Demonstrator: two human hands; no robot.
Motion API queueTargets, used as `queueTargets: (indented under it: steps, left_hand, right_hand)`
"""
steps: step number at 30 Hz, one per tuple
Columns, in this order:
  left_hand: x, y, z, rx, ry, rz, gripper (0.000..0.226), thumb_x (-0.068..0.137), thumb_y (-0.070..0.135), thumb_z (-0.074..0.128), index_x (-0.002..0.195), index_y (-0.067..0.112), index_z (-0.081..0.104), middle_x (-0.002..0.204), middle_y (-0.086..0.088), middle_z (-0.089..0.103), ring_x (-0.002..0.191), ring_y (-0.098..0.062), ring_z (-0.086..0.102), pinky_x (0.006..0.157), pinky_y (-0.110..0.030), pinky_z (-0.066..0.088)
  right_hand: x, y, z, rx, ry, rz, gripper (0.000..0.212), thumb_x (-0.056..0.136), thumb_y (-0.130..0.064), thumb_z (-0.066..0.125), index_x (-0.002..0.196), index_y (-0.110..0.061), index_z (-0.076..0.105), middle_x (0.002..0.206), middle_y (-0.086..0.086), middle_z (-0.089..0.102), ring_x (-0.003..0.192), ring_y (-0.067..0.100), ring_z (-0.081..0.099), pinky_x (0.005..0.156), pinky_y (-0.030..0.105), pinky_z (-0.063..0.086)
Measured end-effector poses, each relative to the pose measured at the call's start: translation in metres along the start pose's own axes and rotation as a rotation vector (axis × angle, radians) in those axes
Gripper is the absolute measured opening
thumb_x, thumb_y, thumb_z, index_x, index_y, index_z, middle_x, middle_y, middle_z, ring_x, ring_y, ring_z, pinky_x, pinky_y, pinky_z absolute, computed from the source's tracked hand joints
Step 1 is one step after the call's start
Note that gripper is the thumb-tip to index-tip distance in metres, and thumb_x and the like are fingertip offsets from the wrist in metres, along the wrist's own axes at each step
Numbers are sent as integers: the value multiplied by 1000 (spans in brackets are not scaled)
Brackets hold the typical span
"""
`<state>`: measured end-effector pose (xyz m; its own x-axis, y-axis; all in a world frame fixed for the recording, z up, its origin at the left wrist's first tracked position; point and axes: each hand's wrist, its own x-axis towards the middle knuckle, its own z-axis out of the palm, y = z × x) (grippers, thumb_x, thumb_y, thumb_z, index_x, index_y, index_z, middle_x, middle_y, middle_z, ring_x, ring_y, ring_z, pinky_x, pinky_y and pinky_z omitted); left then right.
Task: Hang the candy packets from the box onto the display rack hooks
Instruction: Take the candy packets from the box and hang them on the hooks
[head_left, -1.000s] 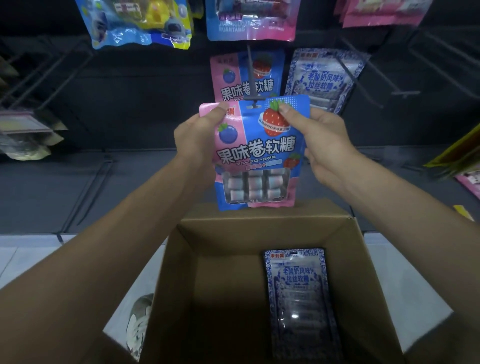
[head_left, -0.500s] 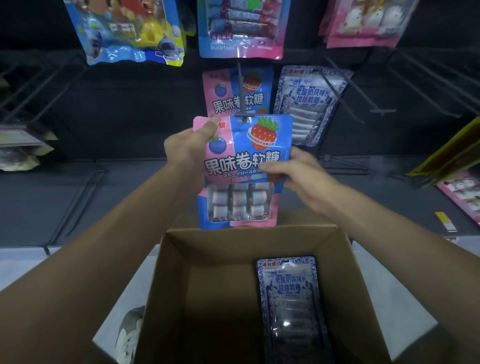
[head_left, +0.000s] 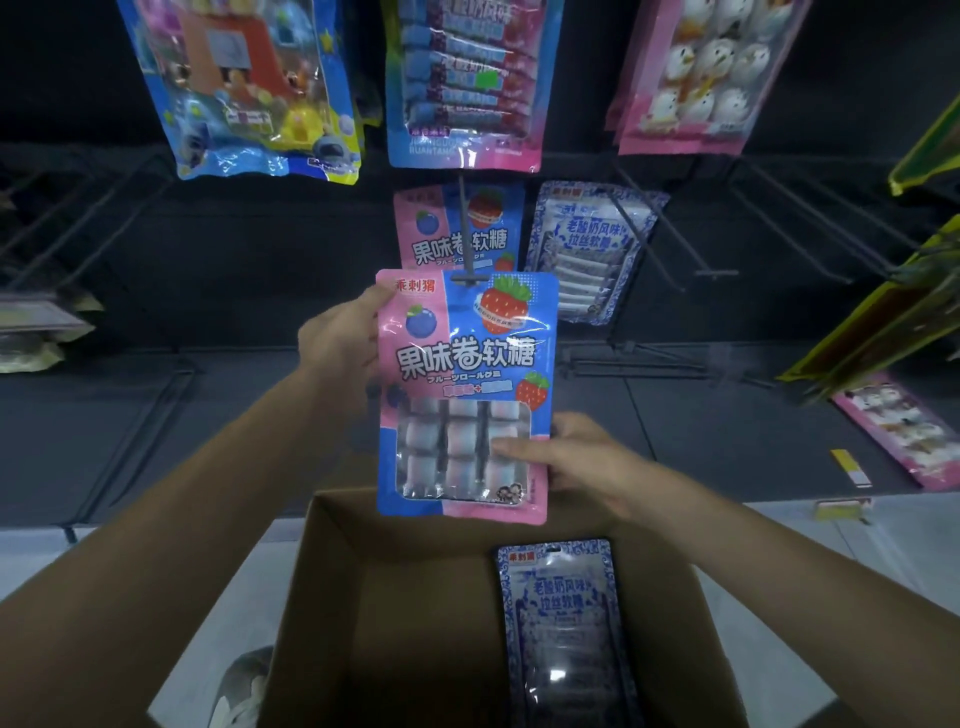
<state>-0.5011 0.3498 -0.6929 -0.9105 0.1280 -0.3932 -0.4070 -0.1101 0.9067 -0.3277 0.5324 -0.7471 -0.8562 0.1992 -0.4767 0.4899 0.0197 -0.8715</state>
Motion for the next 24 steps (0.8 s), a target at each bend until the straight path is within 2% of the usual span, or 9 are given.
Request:
queueTargets:
  steps: [4,6,8,10,12,14,16,20,24]
  left_hand:
    - [-13,-16,-14,137,-140,-38,76,72,64,82,120,5,74,110,-20,76,83,-32,70,66,-37,58]
    - [-24,-22,-22,197,-217,-77,61,87,59,74,116,5,73,95,-15,70,70,-26,66,57,-28,57]
    - [-29,-31,-30,167,-320,-191,50,95,50,69,114,4,73,87,-12,69,63,-22,69,52,-27,56]
    - [-30,-44,-35,207,-338,-307,54,89,54,76,115,6,74,92,-11,78,70,-24,77,63,-33,61]
    - [-32,-49,-38,251,-350,-363,42,89,44,78,111,8,74,85,-8,81,69,-22,78,66,-37,63]
    - [-30,-51,-44,342,-400,-368,48,79,40,87,116,12,74,92,-7,81,78,-26,79,71,-41,64]
    - [-38,-47,-46,398,-453,-309,42,82,31,87,117,12,75,94,-8,80,79,-30,76,57,-33,60]
    - [-35,-42,-43,292,-381,-251,24,94,16,75,114,2,72,83,-11,76,60,-23,69,54,-29,60]
    - [-16,-49,-37,225,-305,-247,25,93,14,77,112,0,68,82,-13,71,58,-21,66,52,-29,57]
  right_hand:
    - [-2,-1,2,40,61,-42,34,87,-34,85,113,-13,79,107,1,82,105,20,78,107,43,55]
    - [-2,-6,4,63,89,-40,37,85,-39,86,109,-12,79,105,3,82,105,22,77,109,44,53]
    - [-2,-12,4,117,122,-36,37,83,-41,86,103,-11,79,102,3,82,106,25,77,105,40,55]
    - [-3,-18,5,173,150,-36,33,83,-41,86,100,-13,80,101,4,83,105,27,77,101,39,57]
    - [-3,-25,5,213,181,-35,38,83,-43,86,106,-13,82,99,4,83,99,25,79,99,44,59]
    - [1,-31,4,230,234,-32,41,84,-46,86,107,-13,81,85,-3,82,81,13,80,86,35,63]
    - [3,-39,3,252,269,-22,38,84,-46,86,104,-14,79,72,-9,79,65,5,76,73,30,60]
    - [12,-50,3,291,306,-20,29,84,-43,87,96,-19,76,69,-12,76,64,5,74,69,30,57]
    - [23,-51,9,243,375,-34,43,83,-41,88,109,-11,70,102,0,75,94,17,70,90,38,56]
